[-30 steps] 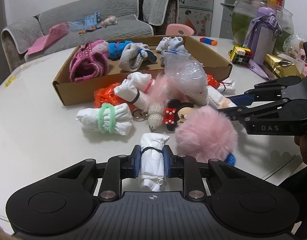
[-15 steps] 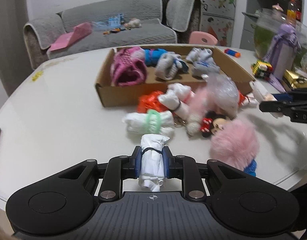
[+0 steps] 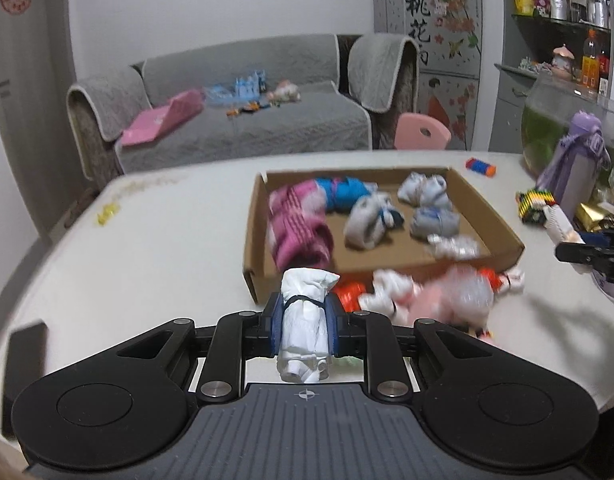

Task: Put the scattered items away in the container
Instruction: 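Carry both white sock rolls over the box and open both grippers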

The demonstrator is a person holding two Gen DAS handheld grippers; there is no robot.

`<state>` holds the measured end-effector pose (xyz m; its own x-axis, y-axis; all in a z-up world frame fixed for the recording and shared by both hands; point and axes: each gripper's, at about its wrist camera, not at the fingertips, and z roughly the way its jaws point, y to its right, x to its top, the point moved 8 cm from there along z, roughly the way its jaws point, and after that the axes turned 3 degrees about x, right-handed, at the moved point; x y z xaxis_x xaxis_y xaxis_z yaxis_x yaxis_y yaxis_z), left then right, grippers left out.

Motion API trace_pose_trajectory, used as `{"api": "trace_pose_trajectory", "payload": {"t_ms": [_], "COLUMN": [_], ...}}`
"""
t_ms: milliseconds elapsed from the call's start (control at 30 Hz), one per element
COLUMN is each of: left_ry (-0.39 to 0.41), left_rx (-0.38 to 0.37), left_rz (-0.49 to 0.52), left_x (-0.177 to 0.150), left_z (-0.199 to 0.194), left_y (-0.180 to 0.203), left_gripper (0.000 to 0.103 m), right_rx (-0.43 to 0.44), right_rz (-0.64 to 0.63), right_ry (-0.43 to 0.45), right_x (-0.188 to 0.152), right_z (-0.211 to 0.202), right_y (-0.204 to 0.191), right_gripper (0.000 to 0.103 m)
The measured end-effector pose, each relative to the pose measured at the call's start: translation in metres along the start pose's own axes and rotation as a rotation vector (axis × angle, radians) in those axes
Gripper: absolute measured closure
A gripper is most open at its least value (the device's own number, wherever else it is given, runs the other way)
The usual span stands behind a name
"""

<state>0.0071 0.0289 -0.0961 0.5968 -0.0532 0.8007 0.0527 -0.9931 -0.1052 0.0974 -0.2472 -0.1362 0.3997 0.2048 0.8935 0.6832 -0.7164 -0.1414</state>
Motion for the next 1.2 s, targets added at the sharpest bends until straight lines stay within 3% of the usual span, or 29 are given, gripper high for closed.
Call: {"api": "trace_pose_trajectory", "payload": {"t_ms": [233, 600, 867, 1200], "left_ry": [0.044, 0.061, -0.012, -0.129], "left_rx": [0.001, -0.075, -0.129, -0.171], "left_rz": [0.038, 0.111, 0.157, 0.182], "left_x": [0.041, 0.091, 0.099, 0.076], "left_z": [-0.002, 0.026, 0.076, 0.135], "left_y": [0.005, 0.055, 0.088, 0.107], "left_gripper": [0.076, 0.076, 0.076, 0.076], "right_rx": [-0.019, -0.016, 0.014, 0.012], "right_rz": [0.009, -0.029, -0.032, -0.052], "right_ry": [0.068, 0.132, 0.057, -0.069], "right_x": [0.027, 0.085, 0.071, 0.047], "right_z": [-0.005, 0.022, 0.066, 0.090], "right_y": [0.011, 0.022, 0.030, 0.026], "right_gripper": [0.078, 0.078, 0.078, 0.078]}}
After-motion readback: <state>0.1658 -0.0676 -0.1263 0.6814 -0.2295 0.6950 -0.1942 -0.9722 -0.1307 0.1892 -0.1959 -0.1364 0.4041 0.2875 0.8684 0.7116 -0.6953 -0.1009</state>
